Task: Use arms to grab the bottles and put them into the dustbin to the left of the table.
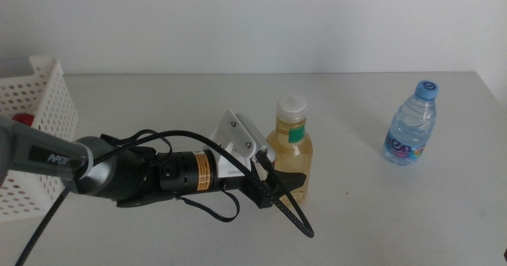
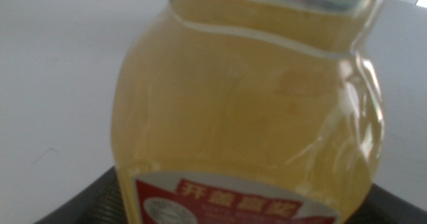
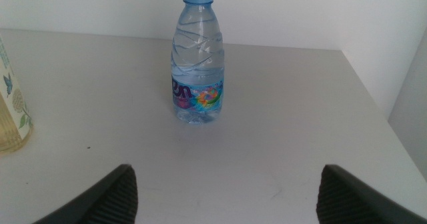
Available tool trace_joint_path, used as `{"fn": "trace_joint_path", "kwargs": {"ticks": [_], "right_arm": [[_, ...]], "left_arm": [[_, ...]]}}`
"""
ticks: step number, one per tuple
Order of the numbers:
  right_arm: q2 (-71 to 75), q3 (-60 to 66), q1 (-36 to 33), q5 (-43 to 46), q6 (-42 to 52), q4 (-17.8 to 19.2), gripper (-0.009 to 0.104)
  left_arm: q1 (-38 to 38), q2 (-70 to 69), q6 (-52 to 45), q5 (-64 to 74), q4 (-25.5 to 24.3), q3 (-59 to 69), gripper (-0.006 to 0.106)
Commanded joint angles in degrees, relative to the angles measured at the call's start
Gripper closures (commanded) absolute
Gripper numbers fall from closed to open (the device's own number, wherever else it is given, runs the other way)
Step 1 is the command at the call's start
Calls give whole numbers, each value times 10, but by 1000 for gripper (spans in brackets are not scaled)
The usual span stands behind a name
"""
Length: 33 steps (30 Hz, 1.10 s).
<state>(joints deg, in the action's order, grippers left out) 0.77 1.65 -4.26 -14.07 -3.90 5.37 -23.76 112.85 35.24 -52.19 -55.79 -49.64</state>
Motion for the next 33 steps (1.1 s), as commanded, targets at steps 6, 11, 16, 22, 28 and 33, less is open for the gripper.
{"fn": "trace_joint_path", "kwargs": {"ticks": [6,11,16,22,28,33], "right_arm": [[12,-6,4,42,7,5,22],[12,-6,4,42,7,5,22],[12,-6,4,42,7,5,22],[12,-6,4,42,7,5,22],[12,-6,4,42,7,5,22],[12,-6,4,42,7,5,22]], "left_arm": [[-2,-2,9,-64,20,-37,18],[-2,-2,9,-72,15,-39,46],[-1,-28,62,-54,15,-39,82],[-2,-123,91,61,15,-39,94],[-2,-230,113,216,15,-39,94],[-2,-306,158,364,19,-39,94]]}}
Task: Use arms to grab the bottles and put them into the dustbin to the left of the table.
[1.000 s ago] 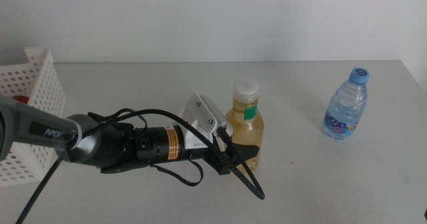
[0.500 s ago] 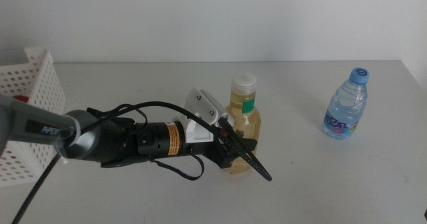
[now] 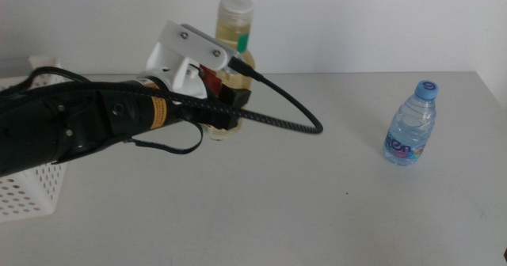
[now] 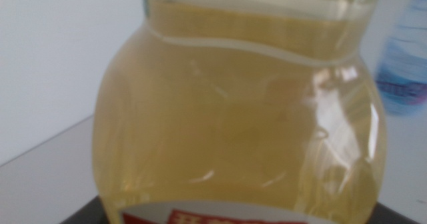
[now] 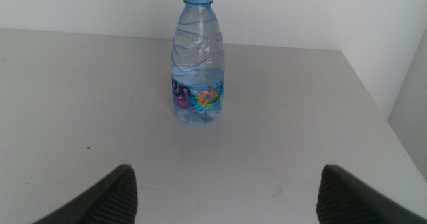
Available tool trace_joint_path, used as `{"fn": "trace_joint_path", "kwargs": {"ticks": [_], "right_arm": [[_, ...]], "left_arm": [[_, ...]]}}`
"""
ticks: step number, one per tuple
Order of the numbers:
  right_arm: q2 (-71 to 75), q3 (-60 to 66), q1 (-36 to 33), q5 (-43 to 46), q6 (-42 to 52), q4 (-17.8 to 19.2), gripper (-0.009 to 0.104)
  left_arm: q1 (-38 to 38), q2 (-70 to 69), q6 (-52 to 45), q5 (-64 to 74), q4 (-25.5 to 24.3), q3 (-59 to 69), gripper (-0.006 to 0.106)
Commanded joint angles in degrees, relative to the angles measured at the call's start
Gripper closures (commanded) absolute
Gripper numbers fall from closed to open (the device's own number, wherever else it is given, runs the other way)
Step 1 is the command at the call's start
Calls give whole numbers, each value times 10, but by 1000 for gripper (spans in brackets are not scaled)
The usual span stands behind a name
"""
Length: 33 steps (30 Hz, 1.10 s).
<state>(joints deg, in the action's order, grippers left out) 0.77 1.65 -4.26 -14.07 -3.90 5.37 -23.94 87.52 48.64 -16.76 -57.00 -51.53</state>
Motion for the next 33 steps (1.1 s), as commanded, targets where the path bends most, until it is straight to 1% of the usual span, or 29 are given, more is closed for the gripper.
{"fn": "trace_joint_path", "kwargs": {"ticks": [1,6,8,9,11,13,14,15,17,21,23,26,29,33], "right_arm": [[12,-6,4,42,7,5,22],[12,-6,4,42,7,5,22],[12,-6,4,42,7,5,22],[12,-6,4,42,7,5,22],[12,-6,4,42,7,5,22],[12,-6,4,42,7,5,22],[12,-6,4,42,7,5,22],[12,-6,4,42,7,5,22],[12,-6,4,42,7,5,22],[12,-6,4,42,7,5,22],[12,-6,4,42,7,5,22],[12,-6,4,42,7,5,22],[12,-6,4,42,7,5,22],[12,-6,4,42,7,5,22]], "left_arm": [[1,-66,26,46,36,-20,94],[1,-116,13,221,74,-21,94],[1,-128,-6,289,103,-24,94],[1,-133,-32,325,134,-30,94],[1,-138,-118,389,210,-51,94],[1,-138,-255,458,298,-84,94],[1,-138,-313,482,323,-98,94],[1,-138,-351,508,348,-116,94],[11,-138,-368,544,368,-151,94],[85,-138,-370,602,356,-208,94],[128,-138,-384,629,360,-233,94],[193,-133,-433,669,387,-276,94],[261,-117,-494,705,445,-320,94],[344,-74,-567,717,550,-366,94]]}}
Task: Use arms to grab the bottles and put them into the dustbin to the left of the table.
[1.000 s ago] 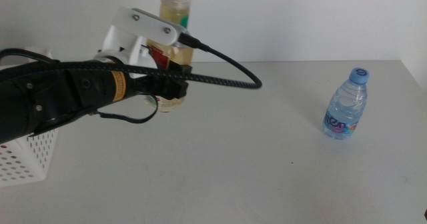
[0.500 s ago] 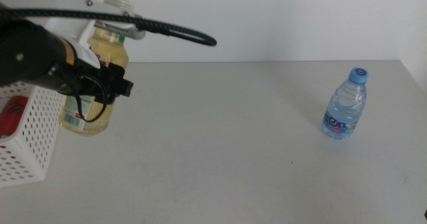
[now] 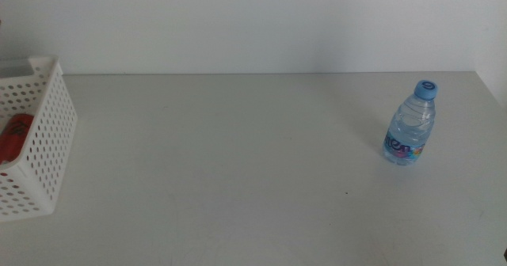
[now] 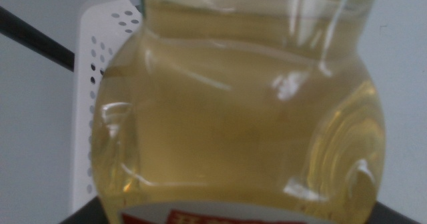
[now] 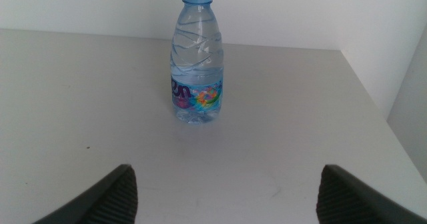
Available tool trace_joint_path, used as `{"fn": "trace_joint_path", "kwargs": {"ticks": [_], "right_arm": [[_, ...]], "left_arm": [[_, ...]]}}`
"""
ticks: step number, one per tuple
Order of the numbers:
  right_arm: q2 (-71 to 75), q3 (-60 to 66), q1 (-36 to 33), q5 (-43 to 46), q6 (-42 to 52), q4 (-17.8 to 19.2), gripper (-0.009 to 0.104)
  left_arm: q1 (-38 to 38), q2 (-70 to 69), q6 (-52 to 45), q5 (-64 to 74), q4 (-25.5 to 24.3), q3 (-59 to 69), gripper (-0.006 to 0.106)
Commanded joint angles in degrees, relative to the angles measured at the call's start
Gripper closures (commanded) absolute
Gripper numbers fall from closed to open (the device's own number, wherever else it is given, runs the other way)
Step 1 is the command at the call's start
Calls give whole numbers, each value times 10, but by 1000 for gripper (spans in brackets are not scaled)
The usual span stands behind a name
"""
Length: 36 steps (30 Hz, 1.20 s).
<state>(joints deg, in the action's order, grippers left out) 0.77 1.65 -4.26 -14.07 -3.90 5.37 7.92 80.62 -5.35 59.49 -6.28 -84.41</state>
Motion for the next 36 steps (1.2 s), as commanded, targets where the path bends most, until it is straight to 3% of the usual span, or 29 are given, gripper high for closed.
{"fn": "trace_joint_path", "kwargs": {"ticks": [1,6,15,21,24,32,36], "right_arm": [[12,-6,4,42,7,5,22],[12,-6,4,42,7,5,22],[12,-6,4,42,7,5,22],[12,-6,4,42,7,5,22],[12,-6,4,42,7,5,22],[12,-6,4,42,7,5,22],[12,-6,4,42,7,5,22]], "left_arm": [[44,7,-45,-40,71,-47,94],[111,62,-96,-30,153,-72,94],[147,171,-107,-45,175,-72,94],[145,222,-132,-41,219,-72,86],[145,229,-161,-32,245,-72,73],[145,230,-144,-20,250,-72,22],[145,228,-123,-6,268,-72,10]]}}
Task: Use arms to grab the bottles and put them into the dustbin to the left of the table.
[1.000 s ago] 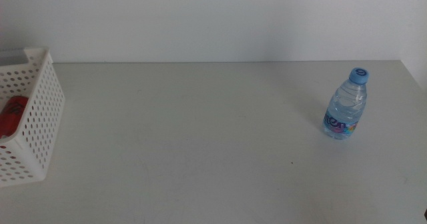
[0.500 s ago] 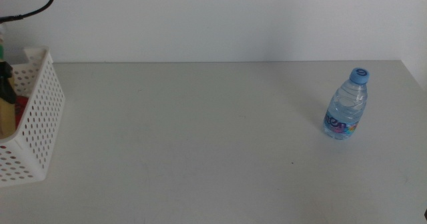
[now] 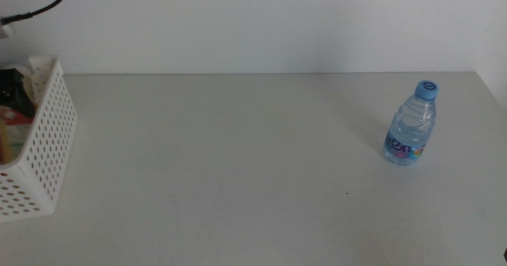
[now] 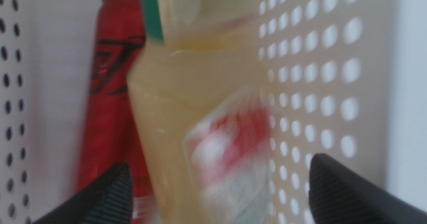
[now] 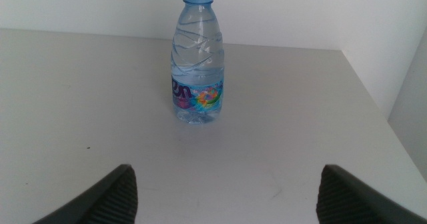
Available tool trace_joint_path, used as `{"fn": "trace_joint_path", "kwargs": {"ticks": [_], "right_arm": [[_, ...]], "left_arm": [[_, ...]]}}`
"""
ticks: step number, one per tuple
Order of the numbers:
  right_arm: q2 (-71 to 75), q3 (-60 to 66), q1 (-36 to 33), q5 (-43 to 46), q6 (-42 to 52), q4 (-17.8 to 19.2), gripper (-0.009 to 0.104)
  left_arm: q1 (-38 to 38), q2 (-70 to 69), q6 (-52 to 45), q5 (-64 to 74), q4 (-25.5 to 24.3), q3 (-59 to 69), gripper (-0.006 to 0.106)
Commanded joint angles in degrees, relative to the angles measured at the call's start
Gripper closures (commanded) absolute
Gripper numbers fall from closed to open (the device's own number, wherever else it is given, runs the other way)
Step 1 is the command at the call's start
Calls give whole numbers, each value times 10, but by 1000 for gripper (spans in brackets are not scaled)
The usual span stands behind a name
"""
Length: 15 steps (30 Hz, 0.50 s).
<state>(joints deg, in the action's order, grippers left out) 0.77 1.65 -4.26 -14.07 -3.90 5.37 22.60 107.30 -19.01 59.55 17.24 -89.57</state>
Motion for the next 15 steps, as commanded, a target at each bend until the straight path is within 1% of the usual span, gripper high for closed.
{"fn": "trace_joint_path", "kwargs": {"ticks": [1,10,13,15], "right_arm": [[12,-6,4,42,7,5,22],[12,-6,4,42,7,5,22],[12,-6,4,42,7,5,22],[12,-6,4,42,7,5,22]], "left_arm": [[-2,-42,13,-5,38,-20,8],[-3,-127,10,29,44,-20,8],[-3,-174,-8,60,60,-20,8],[-17,-208,-26,84,57,-19,8]]}}
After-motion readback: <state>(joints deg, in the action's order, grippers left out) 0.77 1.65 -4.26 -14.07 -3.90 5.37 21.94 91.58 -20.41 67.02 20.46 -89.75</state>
